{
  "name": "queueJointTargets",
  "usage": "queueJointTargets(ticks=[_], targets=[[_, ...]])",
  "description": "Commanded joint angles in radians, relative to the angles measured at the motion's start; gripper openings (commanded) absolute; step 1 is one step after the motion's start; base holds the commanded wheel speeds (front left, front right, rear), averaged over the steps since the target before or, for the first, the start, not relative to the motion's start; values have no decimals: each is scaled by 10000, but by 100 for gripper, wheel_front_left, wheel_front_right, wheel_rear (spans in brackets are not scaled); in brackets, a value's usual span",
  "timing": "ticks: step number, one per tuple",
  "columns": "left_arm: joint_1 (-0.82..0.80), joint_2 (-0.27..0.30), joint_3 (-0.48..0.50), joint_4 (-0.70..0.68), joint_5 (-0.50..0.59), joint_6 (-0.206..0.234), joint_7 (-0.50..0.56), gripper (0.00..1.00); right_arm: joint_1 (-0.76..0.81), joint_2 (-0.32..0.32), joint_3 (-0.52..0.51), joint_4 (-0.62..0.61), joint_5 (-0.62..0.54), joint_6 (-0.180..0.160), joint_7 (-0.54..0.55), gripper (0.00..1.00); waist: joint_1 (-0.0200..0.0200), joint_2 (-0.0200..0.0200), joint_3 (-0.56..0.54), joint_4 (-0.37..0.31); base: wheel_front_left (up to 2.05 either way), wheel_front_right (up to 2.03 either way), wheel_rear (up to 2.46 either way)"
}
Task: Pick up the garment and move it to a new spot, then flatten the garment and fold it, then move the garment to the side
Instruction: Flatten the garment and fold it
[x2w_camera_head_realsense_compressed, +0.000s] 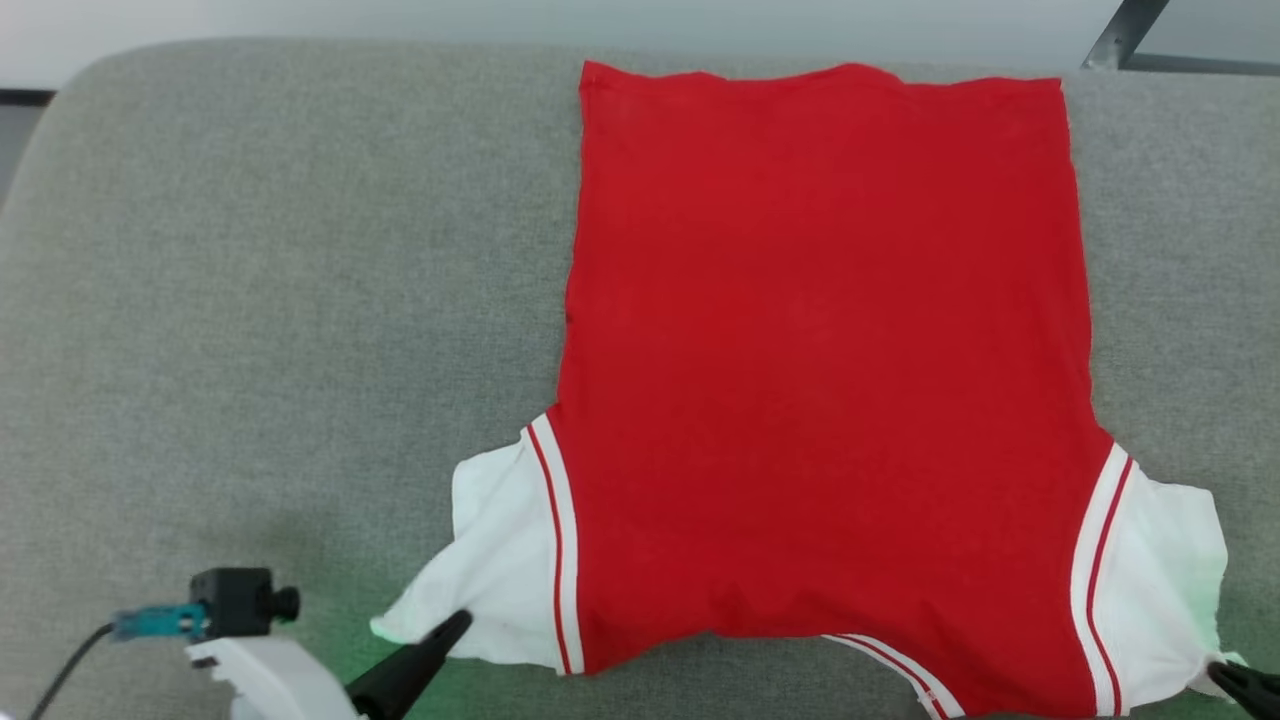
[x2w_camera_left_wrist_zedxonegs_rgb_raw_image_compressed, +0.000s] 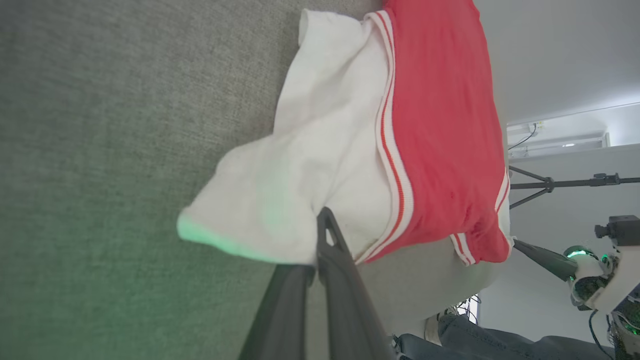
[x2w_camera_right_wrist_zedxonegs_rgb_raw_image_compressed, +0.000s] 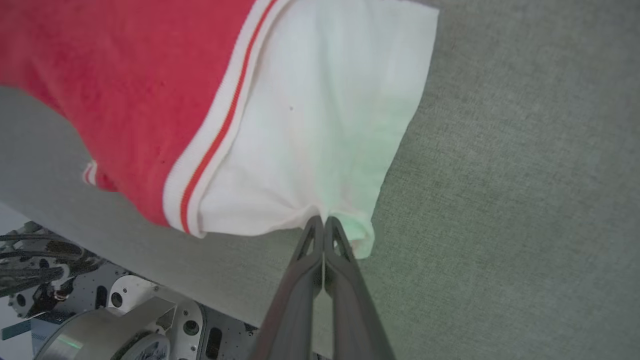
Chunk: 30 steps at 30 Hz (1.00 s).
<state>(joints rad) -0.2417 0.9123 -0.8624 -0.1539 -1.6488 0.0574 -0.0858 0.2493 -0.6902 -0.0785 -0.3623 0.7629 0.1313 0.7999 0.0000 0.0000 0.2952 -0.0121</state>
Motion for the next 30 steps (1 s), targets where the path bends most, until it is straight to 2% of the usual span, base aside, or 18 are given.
queueJointTargets(ticks=[1,7,11,15,16,18,19,20,25,30], targets=[[-227,-259,-70,275,219,34,17,0,-214,34,277,307,-192,-10,-90,0,0,0,171,7,0,0,0],[-647,-974,-544,1545,921,498,158,0,-885,310,1240,1541,-228,-10,-318,0,0,0,446,-5,0,0,0],[-778,-1470,-636,2006,957,307,151,0,-1280,349,1912,2337,-431,-12,-611,0,0,0,529,-14,0,0,0],[-805,-1622,-718,2214,1025,251,167,0,-1513,466,2315,2712,-389,-12,-845,0,0,0,534,-10,0,0,0],[-800,-1654,-724,2250,1028,238,159,0,-1562,487,2387,2778,-382,-12,-961,4,0,0,521,-14,0,0,0],[-748,-1667,-709,2281,991,197,120,0,-1761,531,2405,2899,-426,-12,-1252,49,0,0,467,-30,0,0,0],[-693,-1651,-696,2273,972,180,89,0,-1846,501,2379,2920,-473,-13,-1363,92,0,0,426,-44,0,0,0],[-636,-1614,-683,2253,955,179,67,0,-1929,491,2292,2897,-479,-15,-1517,100,0,0,374,-62,0,0,0],[-344,-1410,-693,1874,1068,310,-145,0,-2063,181,1295,2094,-121,-10,-1840,100,0,0,150,-90,0,0,0],[-382,-1293,-671,1325,1311,518,-315,0,-2736,-342,-149,1086,56,-10,-1515,100,0,0,169,122,0,0,0]])
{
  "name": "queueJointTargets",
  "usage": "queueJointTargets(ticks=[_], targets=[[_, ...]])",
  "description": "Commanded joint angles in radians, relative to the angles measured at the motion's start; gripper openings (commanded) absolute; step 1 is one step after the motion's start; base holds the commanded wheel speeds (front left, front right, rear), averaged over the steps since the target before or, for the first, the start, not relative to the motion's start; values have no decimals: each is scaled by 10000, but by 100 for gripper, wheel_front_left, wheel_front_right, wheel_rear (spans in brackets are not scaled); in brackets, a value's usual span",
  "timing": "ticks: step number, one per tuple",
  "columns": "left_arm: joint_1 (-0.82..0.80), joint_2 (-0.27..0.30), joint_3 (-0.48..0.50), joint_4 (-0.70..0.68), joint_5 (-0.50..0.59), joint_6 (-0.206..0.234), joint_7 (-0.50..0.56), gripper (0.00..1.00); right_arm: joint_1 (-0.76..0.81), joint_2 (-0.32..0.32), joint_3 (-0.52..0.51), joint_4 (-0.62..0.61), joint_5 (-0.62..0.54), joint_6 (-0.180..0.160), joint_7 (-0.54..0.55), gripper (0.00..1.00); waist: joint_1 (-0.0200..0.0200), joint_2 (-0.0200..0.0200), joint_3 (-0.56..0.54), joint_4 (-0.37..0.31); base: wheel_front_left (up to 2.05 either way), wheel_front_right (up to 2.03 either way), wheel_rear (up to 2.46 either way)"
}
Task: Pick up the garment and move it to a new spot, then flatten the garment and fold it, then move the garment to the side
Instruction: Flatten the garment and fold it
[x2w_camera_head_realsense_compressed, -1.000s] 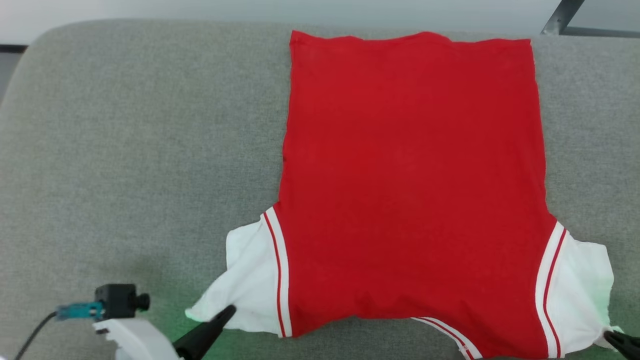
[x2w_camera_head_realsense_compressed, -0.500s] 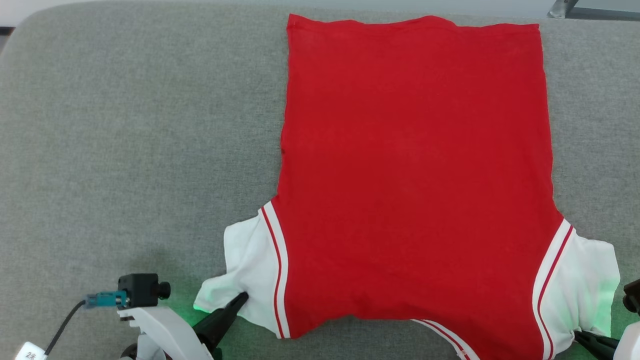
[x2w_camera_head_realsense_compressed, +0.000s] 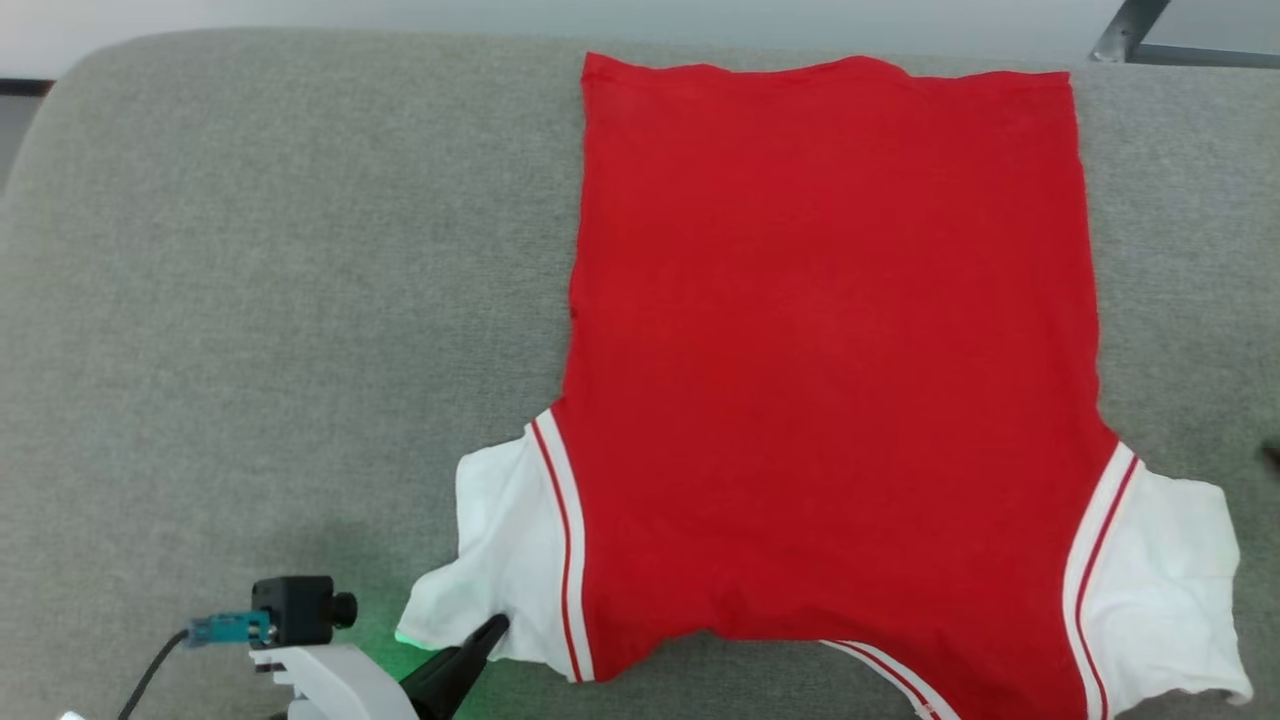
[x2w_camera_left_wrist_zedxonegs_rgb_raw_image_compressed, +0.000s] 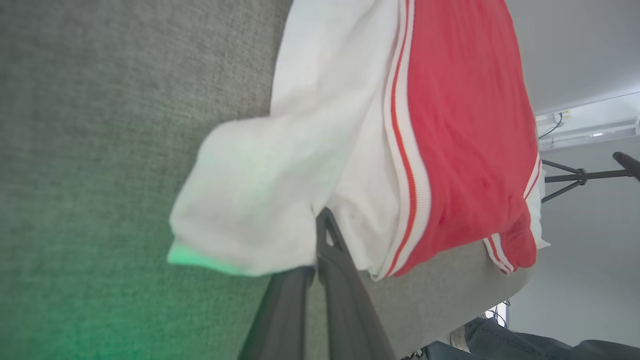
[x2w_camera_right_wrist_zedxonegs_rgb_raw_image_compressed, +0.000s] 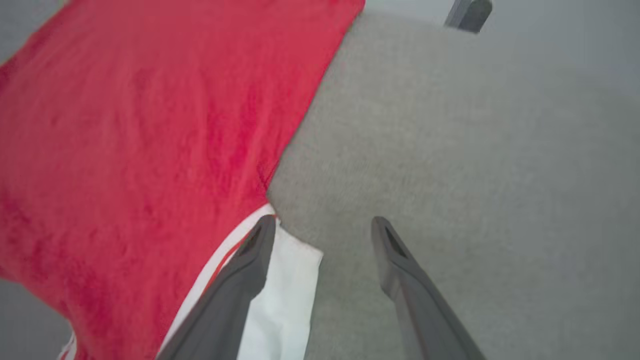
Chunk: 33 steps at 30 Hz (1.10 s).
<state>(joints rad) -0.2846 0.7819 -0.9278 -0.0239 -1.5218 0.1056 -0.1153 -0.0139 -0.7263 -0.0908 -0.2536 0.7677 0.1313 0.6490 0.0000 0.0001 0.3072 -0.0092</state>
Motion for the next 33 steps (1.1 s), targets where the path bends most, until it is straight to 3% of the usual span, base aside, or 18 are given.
queueJointTargets(ticks=[1,7,15,21,28,33], targets=[[0,16,-25,-83,80,81,-23,0,-346,-99,-212,-76,-21,-10,109,100,0,-1,90,162,0,0,0],[-530,-88,-64,-619,568,270,55,0,-2905,-342,83,724,-226,-9,541,100,0,-1,646,728,0,0,0],[-1383,-430,-63,-970,1150,267,123,0,-7095,-73,2032,3662,-1200,-9,1168,100,0,-1,1861,1593,0,0,0],[-1835,-703,-122,-1112,1479,237,158,0,-9642,-28,2759,6262,-2072,-10,1496,100,0,-1,2683,2175,0,0,0],[-1996,-739,-149,-1274,1773,423,124,0,-11221,211,3135,8531,-2313,-10,2066,100,0,-1,3160,2509,0,0,0],[-2047,-720,-199,-1553,1867,528,184,0,-11464,231,3642,9203,-1988,-4,2439,100,0,-1,3228,2546,0,0,0]])
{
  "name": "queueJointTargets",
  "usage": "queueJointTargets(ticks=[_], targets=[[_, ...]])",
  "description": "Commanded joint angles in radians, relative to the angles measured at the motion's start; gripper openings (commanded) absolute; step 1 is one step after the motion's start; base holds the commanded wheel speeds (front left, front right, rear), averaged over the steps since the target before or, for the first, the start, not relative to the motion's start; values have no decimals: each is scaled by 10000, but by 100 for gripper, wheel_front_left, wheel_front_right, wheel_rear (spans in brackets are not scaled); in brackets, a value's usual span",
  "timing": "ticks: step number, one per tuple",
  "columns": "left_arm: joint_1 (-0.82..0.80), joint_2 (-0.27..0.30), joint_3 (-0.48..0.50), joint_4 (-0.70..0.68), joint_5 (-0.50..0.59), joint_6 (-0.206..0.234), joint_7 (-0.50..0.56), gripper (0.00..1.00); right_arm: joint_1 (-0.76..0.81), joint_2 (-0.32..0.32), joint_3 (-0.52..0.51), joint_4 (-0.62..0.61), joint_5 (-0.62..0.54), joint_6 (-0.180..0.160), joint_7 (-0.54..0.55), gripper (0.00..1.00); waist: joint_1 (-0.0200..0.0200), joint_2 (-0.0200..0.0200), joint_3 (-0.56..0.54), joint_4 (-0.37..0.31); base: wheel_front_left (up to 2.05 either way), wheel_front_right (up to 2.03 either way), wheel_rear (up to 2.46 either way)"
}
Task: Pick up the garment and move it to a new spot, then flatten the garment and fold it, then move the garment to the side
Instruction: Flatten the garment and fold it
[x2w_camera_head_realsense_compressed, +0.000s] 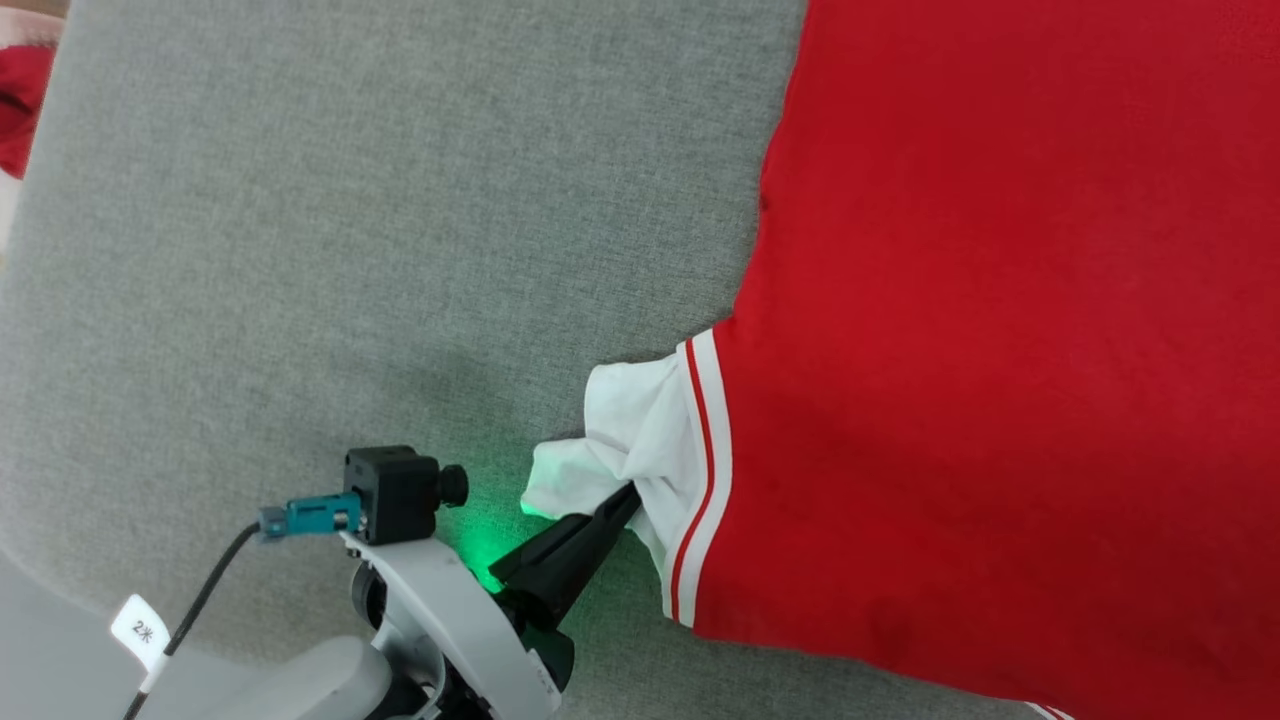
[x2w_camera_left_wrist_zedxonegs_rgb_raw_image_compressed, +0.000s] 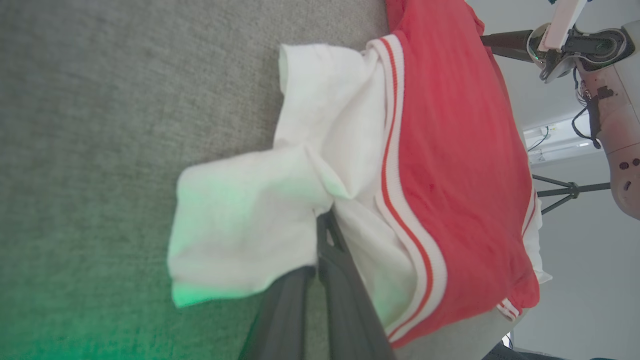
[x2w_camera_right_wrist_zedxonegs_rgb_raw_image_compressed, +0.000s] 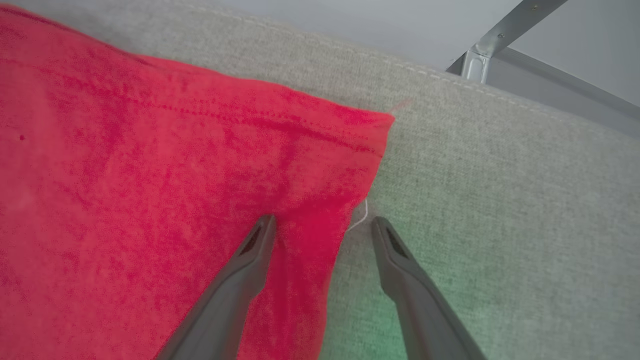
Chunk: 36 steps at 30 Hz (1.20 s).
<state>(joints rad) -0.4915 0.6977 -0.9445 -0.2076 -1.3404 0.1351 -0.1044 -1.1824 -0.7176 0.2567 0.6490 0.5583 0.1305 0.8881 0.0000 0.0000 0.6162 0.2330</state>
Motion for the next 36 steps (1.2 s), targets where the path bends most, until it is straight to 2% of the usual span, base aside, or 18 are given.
queueJointTargets(ticks=[1,2,3,4,5,10,15,20,27,36], targets=[[10,140,-29,246,41,245,76,0,158,114,251,277,135,4,40,100,0,0,156,124,0,0,0],[1,160,-17,215,49,250,81,0,138,104,303,376,163,4,9,100,0,0,172,118,0,0,0],[-10,178,-4,194,49,259,74,0,118,100,366,462,199,4,-29,83,0,0,185,105,0,0,0],[-24,193,12,191,51,269,76,0,94,99,425,575,247,4,-46,39,0,0,190,90,0,0,0],[-42,192,30,194,64,256,64,0,81,107,450,674,249,4,-113,0,0,0,178,76,0,0,0],[-87,45,210,343,-80,-8,-141,0,265,92,455,1053,509,2,-731,0,0,0,-244,-49,0,0,0],[-72,0,347,588,-248,-240,-262,0,979,-324,1022,723,1141,1,-806,0,0,0,-1005,-327,0,0,0],[92,75,408,981,-415,-330,-251,0,2194,-920,1705,-334,2111,1,-816,0,0,0,-1887,-772,0,0,0],[360,292,352,1610,-415,-188,-259,0,4444,-1992,2265,-2096,3453,1,-937,0,0,0,-3077,-1375,0,0,0],[736,336,194,2238,-363,-21,-356,0,7177,-2542,2328,-3580,4203,1,-1328,0,0,0,-4262,-2001,0,0,0]])
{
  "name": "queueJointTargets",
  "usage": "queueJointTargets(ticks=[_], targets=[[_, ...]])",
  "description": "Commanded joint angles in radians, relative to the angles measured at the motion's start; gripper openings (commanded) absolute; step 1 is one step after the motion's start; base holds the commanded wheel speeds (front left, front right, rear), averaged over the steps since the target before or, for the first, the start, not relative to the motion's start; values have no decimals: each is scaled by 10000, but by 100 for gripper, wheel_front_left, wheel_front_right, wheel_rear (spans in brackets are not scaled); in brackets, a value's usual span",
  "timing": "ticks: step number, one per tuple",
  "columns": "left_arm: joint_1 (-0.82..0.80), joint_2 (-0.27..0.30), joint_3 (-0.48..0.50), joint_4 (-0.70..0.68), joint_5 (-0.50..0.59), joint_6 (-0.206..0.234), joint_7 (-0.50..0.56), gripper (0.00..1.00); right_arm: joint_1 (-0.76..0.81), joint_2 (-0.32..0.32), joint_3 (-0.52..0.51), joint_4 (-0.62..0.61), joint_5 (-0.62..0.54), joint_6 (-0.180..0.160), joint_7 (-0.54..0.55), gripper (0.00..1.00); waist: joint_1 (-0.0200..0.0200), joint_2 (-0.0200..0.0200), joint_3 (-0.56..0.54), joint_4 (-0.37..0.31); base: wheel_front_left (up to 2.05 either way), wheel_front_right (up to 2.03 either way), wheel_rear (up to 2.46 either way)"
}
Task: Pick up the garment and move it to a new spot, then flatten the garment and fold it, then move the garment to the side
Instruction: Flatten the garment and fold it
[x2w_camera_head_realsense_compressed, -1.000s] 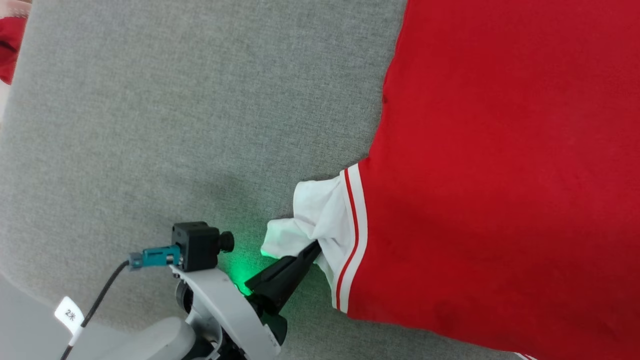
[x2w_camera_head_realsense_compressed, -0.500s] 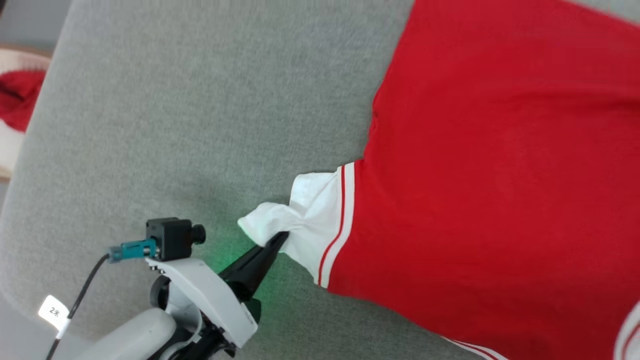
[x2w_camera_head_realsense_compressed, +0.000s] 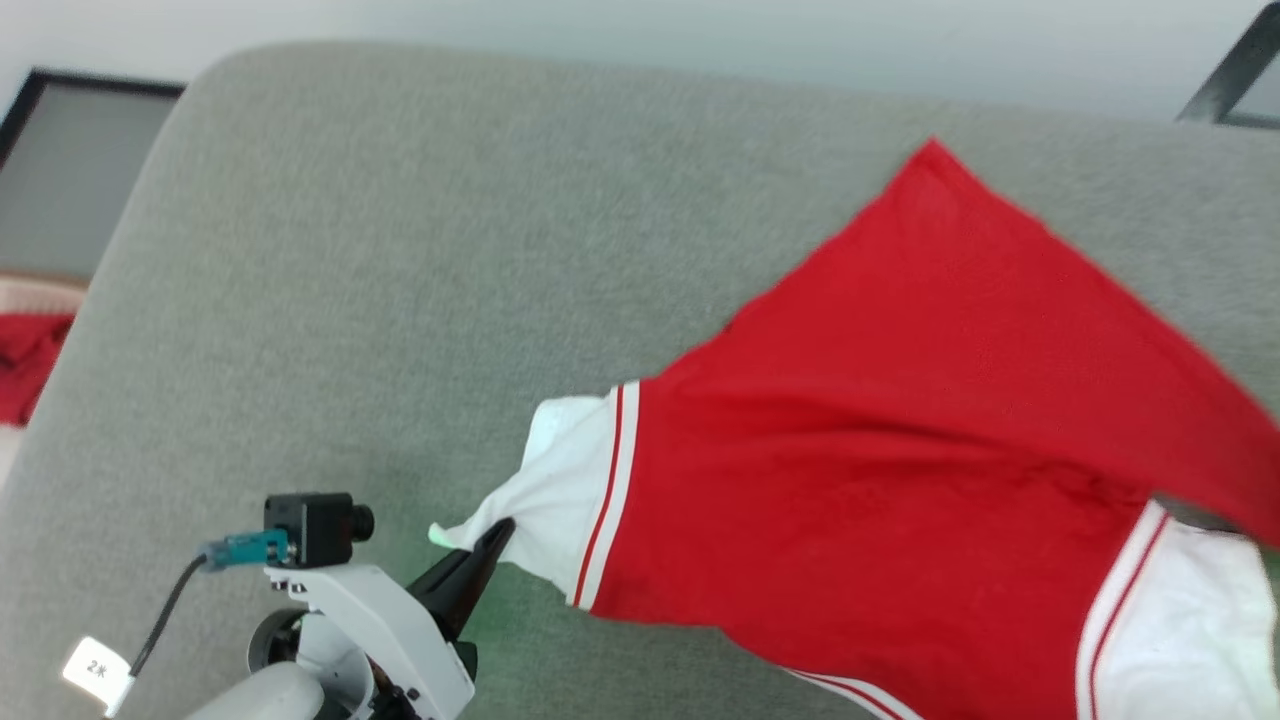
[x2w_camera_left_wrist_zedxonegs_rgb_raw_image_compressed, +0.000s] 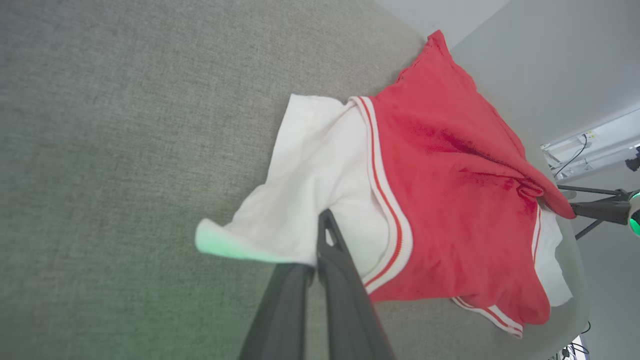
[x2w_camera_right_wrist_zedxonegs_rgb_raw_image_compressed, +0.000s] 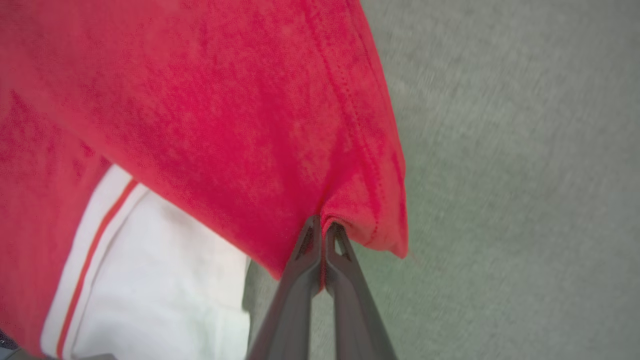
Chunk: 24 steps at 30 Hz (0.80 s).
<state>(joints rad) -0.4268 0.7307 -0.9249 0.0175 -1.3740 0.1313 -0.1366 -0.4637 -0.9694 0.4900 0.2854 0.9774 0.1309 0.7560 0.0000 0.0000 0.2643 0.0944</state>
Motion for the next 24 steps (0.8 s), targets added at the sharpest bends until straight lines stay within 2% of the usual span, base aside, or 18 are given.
queueJointTargets(ticks=[1,8,14,23,24], targets=[[125,-29,-12,57,-32,-8,-62,0,340,-22,-52,-81,105,-3,-63,0,0,0,-880,-679,0,0,0],[433,-232,-211,596,119,72,-248,0,2533,256,-534,-1008,110,-3,-530,0,0,0,-1604,-1142,0,0,0],[628,-401,-284,932,105,-96,-407,0,4222,560,-1242,-1858,-190,-3,-571,0,0,0,-1976,-1429,0,0,0],[577,-508,-348,1344,155,-280,-418,0,6021,1533,-2465,-2983,-872,-3,-77,0,0,0,-2113,-1548,0,0,0],[578,-507,-349,1357,157,-294,-417,0,6060,1632,-2633,-3084,-1046,-3,-142,13,0,0,-2108,-1555,0,0,0]])
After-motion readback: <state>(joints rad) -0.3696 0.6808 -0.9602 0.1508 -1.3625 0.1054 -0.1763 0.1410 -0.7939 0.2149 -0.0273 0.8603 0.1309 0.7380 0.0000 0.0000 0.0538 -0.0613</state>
